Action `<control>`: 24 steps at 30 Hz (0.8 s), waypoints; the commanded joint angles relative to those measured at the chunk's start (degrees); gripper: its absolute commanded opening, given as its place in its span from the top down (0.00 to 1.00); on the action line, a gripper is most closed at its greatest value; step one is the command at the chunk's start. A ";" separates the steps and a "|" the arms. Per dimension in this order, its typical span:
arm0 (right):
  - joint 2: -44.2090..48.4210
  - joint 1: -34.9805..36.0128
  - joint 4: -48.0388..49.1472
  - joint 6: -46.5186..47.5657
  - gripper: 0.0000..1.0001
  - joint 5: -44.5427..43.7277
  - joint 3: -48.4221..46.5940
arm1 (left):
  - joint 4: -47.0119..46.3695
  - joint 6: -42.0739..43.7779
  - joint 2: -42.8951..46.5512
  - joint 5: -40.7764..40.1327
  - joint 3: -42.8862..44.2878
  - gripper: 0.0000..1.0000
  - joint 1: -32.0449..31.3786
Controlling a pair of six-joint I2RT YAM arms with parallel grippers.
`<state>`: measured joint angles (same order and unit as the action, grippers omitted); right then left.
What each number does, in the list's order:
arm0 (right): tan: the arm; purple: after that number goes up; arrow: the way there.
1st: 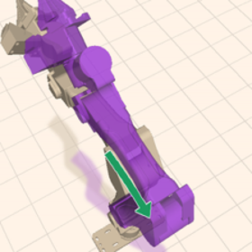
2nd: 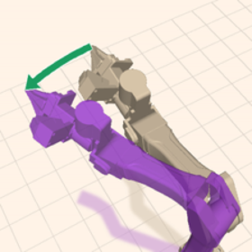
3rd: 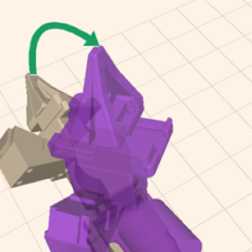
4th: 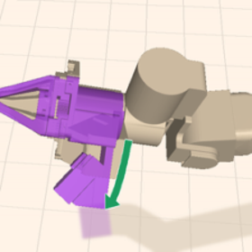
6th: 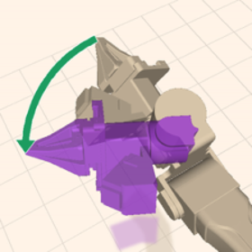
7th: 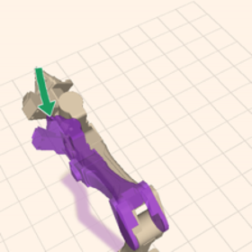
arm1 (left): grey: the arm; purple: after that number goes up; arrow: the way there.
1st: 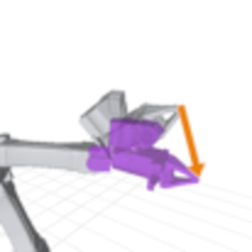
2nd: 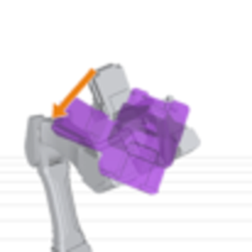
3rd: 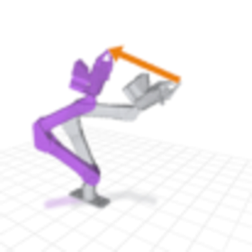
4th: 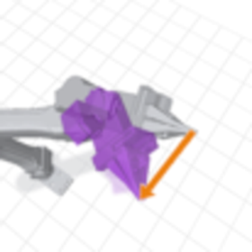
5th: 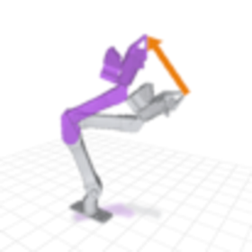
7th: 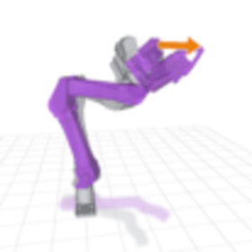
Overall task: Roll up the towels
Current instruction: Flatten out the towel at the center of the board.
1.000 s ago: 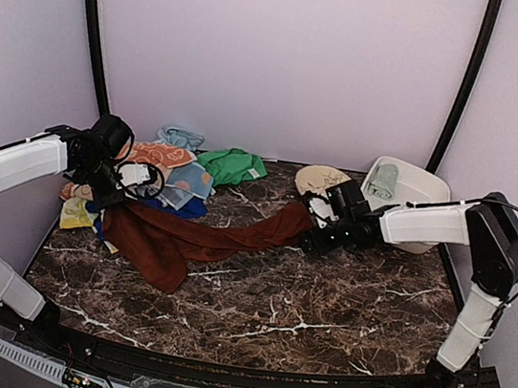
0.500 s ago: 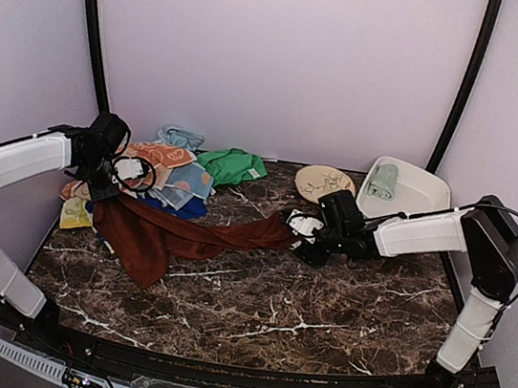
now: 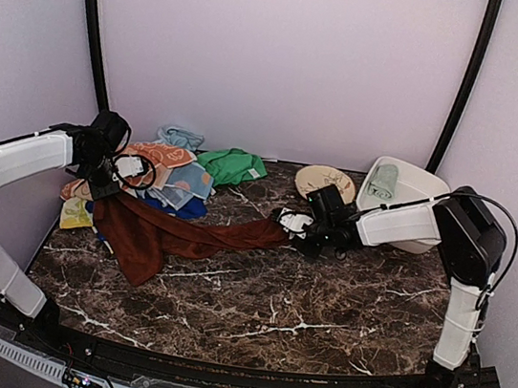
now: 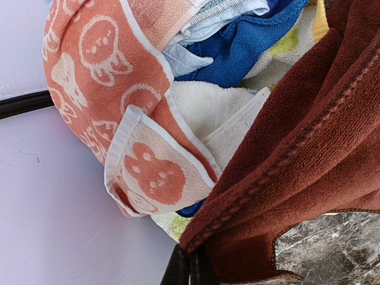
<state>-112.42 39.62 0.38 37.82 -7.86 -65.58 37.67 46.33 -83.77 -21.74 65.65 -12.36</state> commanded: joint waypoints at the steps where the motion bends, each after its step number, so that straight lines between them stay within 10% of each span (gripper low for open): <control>1: -2.01 -0.48 -1.22 -0.54 0.84 -0.61 -3.68 | -0.78 0.46 -0.08 -0.36 1.55 1.00 0.41; 3: -1.45 -0.76 -2.25 -1.42 1.00 -0.19 -4.02 | -0.97 0.52 -0.08 -0.30 1.80 1.00 0.49; 24: 46.66 -2.56 -17.78 -24.30 1.00 -0.08 0.10 | 13.86 -0.50 9.55 13.01 21.36 1.00 0.46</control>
<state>-73.41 36.38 -9.67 20.58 -8.62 -65.43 43.53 46.41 -80.44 -15.11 81.14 -12.03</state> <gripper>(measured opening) 0.008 0.010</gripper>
